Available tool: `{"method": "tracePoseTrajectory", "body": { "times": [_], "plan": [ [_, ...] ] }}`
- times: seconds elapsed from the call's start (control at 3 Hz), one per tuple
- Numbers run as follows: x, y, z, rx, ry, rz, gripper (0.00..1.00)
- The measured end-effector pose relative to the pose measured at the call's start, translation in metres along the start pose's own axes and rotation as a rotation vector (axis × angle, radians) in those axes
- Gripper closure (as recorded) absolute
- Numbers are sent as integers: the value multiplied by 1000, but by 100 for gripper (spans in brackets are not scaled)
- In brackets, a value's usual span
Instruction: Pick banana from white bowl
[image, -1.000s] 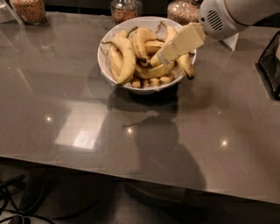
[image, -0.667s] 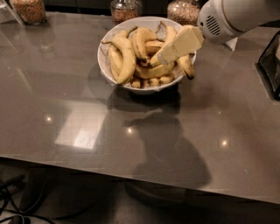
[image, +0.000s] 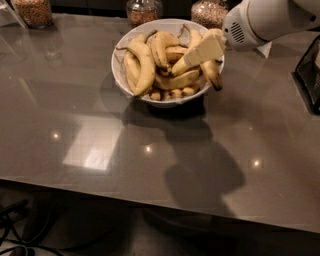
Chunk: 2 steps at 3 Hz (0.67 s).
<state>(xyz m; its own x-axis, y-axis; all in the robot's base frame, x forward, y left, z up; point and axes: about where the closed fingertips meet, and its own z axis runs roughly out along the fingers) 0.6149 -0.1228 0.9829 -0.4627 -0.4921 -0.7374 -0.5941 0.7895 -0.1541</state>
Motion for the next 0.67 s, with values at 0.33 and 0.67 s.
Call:
{"method": "tracePoseTrajectory", "body": {
  "times": [0.33, 0.67],
  "plan": [
    [-1, -7, 15, -3, -2, 10, 25],
    [1, -15, 26, 8, 5, 19, 25]
  ]
}}
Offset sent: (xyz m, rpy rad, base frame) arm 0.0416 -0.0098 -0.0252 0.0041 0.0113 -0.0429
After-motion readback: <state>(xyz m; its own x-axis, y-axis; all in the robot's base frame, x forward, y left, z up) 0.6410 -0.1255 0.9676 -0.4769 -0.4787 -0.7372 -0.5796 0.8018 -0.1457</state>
